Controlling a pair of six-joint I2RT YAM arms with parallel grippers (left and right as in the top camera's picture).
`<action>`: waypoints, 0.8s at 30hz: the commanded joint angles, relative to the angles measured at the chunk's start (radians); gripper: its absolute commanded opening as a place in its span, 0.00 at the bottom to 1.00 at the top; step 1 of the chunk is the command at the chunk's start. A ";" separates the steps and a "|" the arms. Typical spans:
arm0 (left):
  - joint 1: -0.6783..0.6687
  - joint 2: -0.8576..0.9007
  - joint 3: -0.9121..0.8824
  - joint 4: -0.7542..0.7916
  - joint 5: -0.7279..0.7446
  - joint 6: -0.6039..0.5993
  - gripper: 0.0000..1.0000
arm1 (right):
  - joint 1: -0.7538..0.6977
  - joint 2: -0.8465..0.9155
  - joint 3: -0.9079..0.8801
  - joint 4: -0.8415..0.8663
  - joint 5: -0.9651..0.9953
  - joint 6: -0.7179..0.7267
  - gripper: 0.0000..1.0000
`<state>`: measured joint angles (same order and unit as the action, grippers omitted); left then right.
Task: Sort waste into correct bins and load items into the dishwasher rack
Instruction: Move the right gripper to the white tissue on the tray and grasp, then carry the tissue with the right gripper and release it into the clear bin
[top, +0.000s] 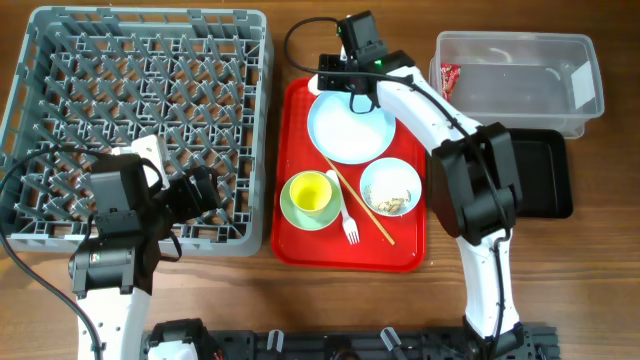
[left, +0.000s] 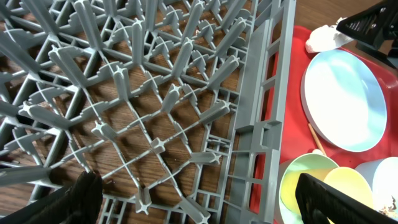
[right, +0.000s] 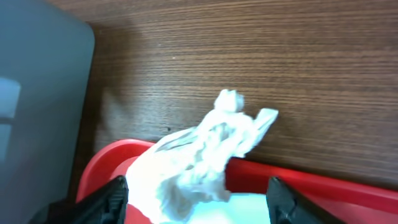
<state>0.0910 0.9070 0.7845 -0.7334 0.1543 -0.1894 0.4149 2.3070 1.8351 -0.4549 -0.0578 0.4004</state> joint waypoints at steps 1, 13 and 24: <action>-0.004 0.003 0.019 0.003 0.012 -0.005 1.00 | 0.007 0.037 0.008 -0.003 0.014 0.025 0.63; -0.004 0.003 0.019 0.003 0.012 -0.005 1.00 | 0.007 0.064 0.004 -0.009 0.014 0.099 0.25; -0.004 0.003 0.019 0.003 0.012 -0.005 1.00 | -0.017 -0.055 0.005 -0.018 0.014 0.072 0.04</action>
<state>0.0910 0.9070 0.7845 -0.7334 0.1543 -0.1894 0.4171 2.3405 1.8351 -0.4660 -0.0582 0.4961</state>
